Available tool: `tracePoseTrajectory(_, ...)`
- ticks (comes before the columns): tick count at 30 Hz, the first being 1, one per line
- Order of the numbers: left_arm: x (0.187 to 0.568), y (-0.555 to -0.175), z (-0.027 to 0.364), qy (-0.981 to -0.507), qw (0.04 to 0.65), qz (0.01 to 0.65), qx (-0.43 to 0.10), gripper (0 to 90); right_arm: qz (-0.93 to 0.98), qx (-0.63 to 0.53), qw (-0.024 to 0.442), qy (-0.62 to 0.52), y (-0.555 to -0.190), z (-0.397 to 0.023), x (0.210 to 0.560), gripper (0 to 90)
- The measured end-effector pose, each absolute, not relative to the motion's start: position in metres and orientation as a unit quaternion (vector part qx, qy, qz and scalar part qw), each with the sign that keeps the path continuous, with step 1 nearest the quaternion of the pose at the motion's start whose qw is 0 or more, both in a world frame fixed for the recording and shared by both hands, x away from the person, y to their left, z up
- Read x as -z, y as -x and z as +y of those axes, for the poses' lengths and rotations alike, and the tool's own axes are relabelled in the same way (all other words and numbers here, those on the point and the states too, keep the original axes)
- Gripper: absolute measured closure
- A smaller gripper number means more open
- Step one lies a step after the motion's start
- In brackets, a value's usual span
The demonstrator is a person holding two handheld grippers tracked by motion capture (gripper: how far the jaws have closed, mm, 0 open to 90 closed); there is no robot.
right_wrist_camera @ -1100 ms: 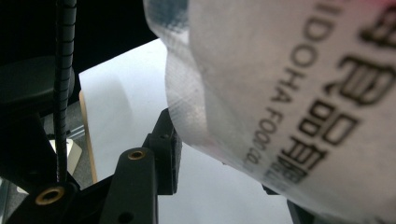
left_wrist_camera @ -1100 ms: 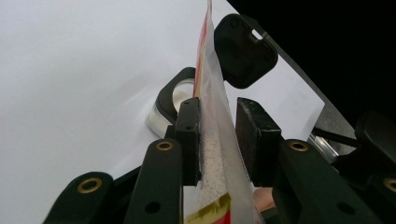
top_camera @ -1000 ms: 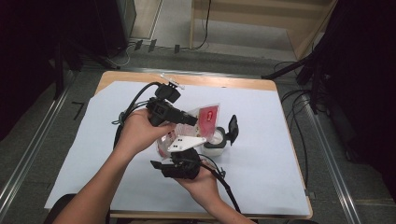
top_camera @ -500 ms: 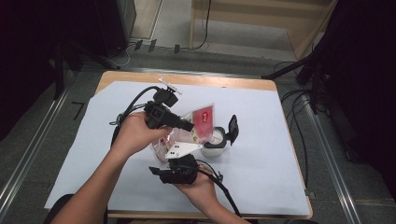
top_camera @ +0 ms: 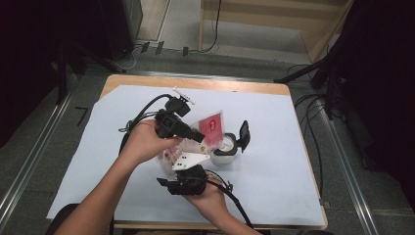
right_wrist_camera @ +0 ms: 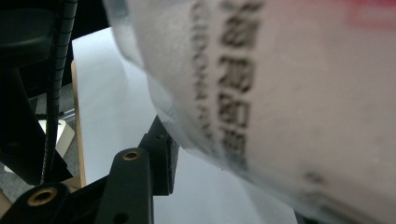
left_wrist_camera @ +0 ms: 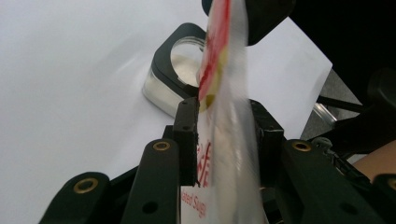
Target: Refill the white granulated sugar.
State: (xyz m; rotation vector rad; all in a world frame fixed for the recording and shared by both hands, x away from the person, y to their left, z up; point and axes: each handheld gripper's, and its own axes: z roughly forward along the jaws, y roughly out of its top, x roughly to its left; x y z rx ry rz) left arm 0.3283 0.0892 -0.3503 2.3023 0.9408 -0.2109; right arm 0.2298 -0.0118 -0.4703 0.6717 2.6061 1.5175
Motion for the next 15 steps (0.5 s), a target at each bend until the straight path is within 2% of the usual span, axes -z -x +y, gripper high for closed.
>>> tracePoseTrajectory(15,0.373,-0.332,0.080,-0.883,0.295,0.354,0.084,72.5,0.857,-0.467,0.032,-0.215,-0.230,-0.009,0.488,55.4)
